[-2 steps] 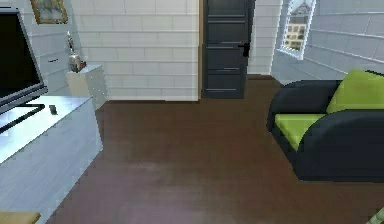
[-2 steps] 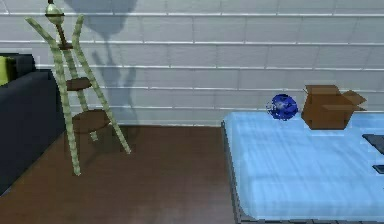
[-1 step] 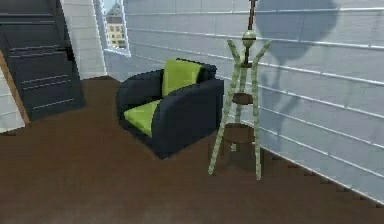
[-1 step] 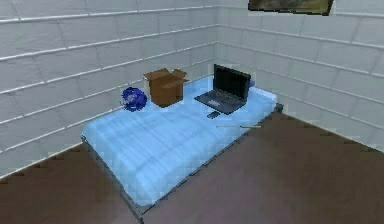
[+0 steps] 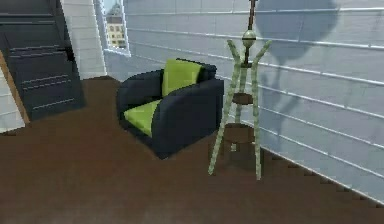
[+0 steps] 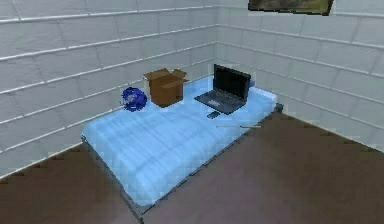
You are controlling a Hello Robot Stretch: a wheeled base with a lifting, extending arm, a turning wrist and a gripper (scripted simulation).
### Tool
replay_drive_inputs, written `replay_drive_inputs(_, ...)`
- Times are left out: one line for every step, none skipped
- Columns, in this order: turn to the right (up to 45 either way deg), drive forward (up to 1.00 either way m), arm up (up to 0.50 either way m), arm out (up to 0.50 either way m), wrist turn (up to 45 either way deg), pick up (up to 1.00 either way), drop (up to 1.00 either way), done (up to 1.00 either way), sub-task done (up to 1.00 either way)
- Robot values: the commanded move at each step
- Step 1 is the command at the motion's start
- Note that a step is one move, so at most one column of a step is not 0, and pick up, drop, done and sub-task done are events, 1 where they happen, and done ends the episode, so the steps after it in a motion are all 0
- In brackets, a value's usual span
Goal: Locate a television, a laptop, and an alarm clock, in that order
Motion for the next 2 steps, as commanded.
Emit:
replay_drive_inputs(0.0,0.35,0.0,0.0,0.0,0.0,0.0,0.0,0.0)
replay_drive_inputs(-45.0,0.0,0.0,0.0,0.0,0.0,0.0,0.0,0.0)
